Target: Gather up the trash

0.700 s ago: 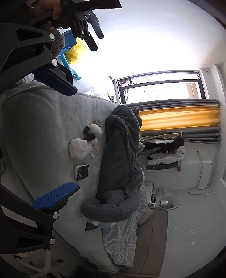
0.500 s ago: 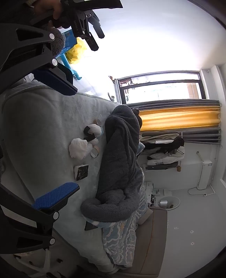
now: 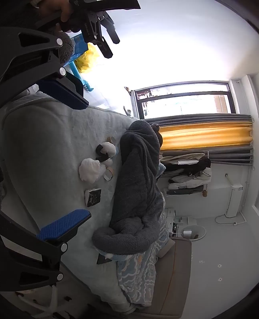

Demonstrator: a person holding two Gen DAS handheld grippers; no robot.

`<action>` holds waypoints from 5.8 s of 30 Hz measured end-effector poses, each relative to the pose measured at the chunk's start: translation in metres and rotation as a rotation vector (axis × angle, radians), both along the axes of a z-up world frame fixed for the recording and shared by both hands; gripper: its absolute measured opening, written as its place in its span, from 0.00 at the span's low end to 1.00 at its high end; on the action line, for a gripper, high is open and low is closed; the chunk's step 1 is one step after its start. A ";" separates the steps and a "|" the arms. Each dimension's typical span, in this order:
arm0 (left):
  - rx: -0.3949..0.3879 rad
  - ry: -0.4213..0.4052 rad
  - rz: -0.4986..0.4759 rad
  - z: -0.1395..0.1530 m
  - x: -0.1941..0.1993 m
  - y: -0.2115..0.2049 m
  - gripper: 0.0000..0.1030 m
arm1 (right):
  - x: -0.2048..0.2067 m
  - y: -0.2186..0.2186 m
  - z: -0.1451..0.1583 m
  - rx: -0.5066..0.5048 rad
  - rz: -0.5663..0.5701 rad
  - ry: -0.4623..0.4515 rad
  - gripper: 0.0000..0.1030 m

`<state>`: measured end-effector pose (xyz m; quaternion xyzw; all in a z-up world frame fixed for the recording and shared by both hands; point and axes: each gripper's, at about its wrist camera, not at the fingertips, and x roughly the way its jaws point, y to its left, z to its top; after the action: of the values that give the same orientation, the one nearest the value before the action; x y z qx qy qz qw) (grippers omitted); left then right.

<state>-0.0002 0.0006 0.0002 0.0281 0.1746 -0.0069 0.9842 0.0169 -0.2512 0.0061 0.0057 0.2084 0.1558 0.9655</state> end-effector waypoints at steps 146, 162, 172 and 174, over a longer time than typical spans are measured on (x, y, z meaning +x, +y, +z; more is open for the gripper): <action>-0.133 0.503 -0.595 -0.114 0.218 -0.140 0.88 | 0.299 -0.058 -0.130 0.039 0.051 0.575 0.80; -0.141 0.613 -0.638 -0.143 0.264 -0.155 0.57 | 0.320 -0.060 -0.136 0.082 0.000 0.664 0.80; -0.102 0.542 -0.593 -0.118 0.255 -0.135 0.50 | 0.329 -0.034 -0.145 -0.100 -0.071 0.671 0.72; -0.091 0.505 -0.579 -0.108 0.253 -0.130 0.50 | 0.331 -0.031 -0.145 -0.106 -0.074 0.678 0.69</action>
<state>0.2524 -0.1295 -0.1075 0.0298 0.3961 -0.2988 0.8677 0.3474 -0.2825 -0.1388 0.0144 0.5250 0.0987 0.8452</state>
